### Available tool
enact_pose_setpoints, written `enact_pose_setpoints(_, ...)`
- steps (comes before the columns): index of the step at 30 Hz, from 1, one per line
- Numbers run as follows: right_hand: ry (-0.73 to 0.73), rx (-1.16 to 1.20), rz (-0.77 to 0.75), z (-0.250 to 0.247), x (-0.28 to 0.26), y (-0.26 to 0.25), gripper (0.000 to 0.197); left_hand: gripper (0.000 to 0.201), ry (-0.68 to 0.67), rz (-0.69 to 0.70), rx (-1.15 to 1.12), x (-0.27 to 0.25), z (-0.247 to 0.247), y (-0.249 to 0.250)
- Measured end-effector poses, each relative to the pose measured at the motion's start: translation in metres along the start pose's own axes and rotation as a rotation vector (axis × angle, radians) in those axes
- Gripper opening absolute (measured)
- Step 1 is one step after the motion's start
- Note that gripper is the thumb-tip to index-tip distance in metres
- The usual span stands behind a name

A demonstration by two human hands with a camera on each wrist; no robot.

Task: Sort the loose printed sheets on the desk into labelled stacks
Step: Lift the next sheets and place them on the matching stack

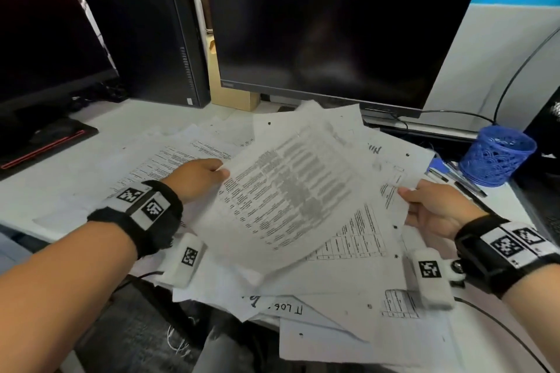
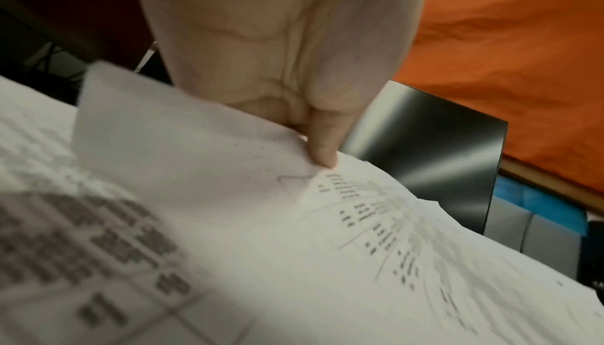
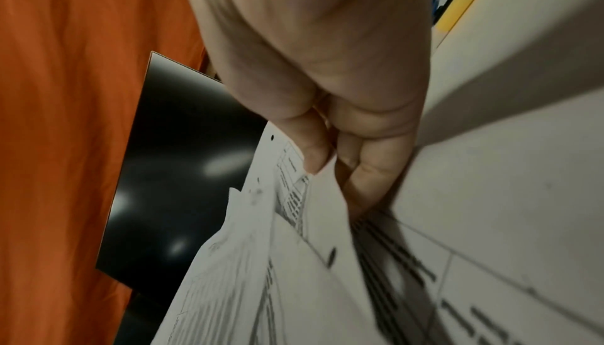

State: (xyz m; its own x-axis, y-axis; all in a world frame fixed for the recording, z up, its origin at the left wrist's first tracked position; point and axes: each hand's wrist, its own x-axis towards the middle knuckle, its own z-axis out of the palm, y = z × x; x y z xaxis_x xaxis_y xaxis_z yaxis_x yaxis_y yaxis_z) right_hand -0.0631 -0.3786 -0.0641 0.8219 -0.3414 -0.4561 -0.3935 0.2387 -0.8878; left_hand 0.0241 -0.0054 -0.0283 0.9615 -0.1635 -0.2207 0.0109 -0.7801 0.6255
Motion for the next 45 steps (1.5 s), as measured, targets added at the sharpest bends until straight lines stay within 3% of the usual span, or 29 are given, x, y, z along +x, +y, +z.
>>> enact_pose_setpoints(3, -0.048, 0.034, -0.002, 0.006, -0.004, -0.001, 0.019, 0.043, 0.041, -0.074, -0.037, -0.006, 0.007, 0.0)
enact_pose_setpoints(6, -0.111, 0.039, -0.011, 0.021, -0.015, -0.003, 0.019, 0.033, 0.015, -0.082, -0.144, -0.012, 0.021, 0.007)
enact_pose_setpoints(7, -0.127, 0.03, -0.024, 0.026, -0.018, -0.004, 0.02, 0.025, 0.004, -0.092, -0.235, -0.015, 0.026, 0.008)
enact_pose_setpoints(10, -0.152, -0.026, -0.071, 0.039, -0.026, -0.006, 0.021, 0.044, 0.049, -0.115, -0.552, -0.016, 0.037, 0.009)
enact_pose_setpoints(14, -0.082, -0.042, -0.151, 0.039, -0.031, -0.018, 0.023, 0.032, 0.154, -0.001, -0.327, -0.019, 0.035, 0.009)
enact_pose_setpoints(17, -0.055, -0.05, -0.197, 0.032, -0.029, -0.028, 0.026, 0.018, 0.153, 0.024, -0.362, -0.023, 0.031, 0.01)
enact_pose_setpoints(22, -0.13, -0.145, -0.199, 0.046, -0.032, -0.02, 0.031, 0.034, 0.016, 0.035, -0.442, -0.03, 0.044, 0.03)
enact_pose_setpoints(25, -0.043, 0.088, -0.185, 0.049, -0.028, -0.016, 0.03, 0.036, 0.047, 0.056, -0.396, -0.029, 0.057, 0.039)
enact_pose_setpoints(27, -0.057, 0.135, -0.164, 0.045, -0.031, -0.014, 0.046, 0.034, 0.107, 0.028, -0.405, -0.027, 0.061, 0.042)
enact_pose_setpoints(30, -0.154, -0.155, -0.142, 0.044, -0.038, -0.008, 0.032, 0.033, 0.057, 0.03, -0.39, -0.028, 0.066, 0.044)
enact_pose_setpoints(33, -0.009, -0.36, -0.115, 0.031, -0.028, -0.003, 0.033, 0.023, -0.026, 0.038, -0.347, -0.031, 0.061, 0.042)
enact_pose_setpoints(36, 0.112, -0.479, -0.081, 0.01, -0.019, -0.008, 0.037, 0.031, 0.041, -0.058, -0.207, -0.026, 0.044, 0.031)
enact_pose_setpoints(39, 0.126, -0.59, -0.009, -0.003, -0.015, -0.009, 0.037, 0.035, 0.053, -0.207, -0.343, -0.015, 0.036, 0.017)
enact_pose_setpoints(41, 0.089, -0.62, 0.03, 0.0, -0.018, -0.008, 0.024, 0.035, 0.061, -0.261, -0.438, -0.01, 0.037, 0.014)
enact_pose_setpoints(43, 0.064, -0.656, 0.05, 0.006, -0.018, -0.005, 0.015, 0.037, 0.015, -0.247, -0.435, -0.004, 0.043, 0.017)
enact_pose_setpoints(45, 0.057, -0.664, 0.058, 0.014, -0.018, -0.003, 0.025, 0.037, -0.021, -0.2, -0.282, 0.0, 0.054, 0.023)
